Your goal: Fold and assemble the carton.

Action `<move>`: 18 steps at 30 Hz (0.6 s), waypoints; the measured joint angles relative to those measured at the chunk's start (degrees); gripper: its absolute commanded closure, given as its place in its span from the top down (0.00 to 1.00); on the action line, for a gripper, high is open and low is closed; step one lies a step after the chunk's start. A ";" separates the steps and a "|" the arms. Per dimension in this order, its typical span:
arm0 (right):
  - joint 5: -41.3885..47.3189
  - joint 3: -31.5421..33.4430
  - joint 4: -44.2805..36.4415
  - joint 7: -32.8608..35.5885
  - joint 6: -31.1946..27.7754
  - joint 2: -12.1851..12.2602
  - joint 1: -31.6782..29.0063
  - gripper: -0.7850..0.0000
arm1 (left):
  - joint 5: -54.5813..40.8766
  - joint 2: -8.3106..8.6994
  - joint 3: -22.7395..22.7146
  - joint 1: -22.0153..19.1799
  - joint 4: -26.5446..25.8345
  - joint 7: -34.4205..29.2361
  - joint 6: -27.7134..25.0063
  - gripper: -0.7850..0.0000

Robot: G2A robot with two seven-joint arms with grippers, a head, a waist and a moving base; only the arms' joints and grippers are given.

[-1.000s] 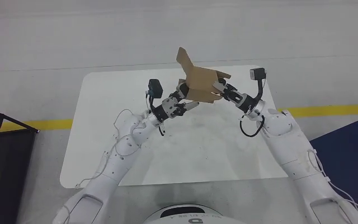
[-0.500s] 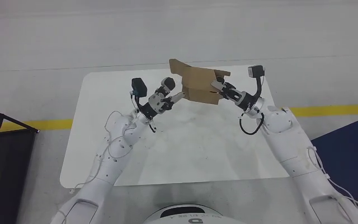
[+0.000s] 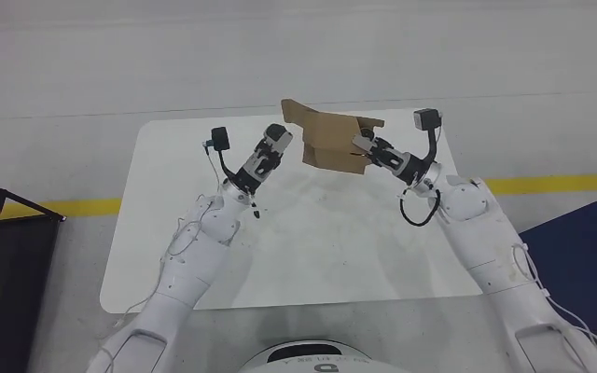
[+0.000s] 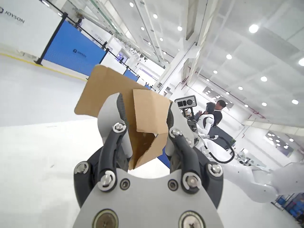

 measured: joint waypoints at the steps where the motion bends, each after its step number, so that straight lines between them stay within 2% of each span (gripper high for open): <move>1: -0.20 0.03 -0.17 0.10 -0.09 0.01 -0.10 0.00 | -2.80 0.06 0.15 -0.10 0.13 -2.40 -0.07 0.86; 4: -0.98 0.07 -0.67 0.59 -0.11 0.06 -0.27 0.00 | -12.08 0.23 0.56 -0.66 0.38 -9.81 -0.39 0.84; 9: -2.02 0.08 -1.42 0.77 0.36 0.07 -0.34 0.00 | -24.05 0.60 0.86 -1.56 0.65 -19.77 1.01 0.73; 15: -3.36 -0.04 -2.33 0.97 0.38 0.05 -0.28 0.00 | -34.08 1.24 1.40 -1.82 0.96 -32.23 2.87 0.68; 18: -3.64 -0.33 -2.83 1.92 -0.26 0.07 -0.31 0.00 | -36.92 1.60 1.07 -1.82 1.30 -36.50 3.40 0.64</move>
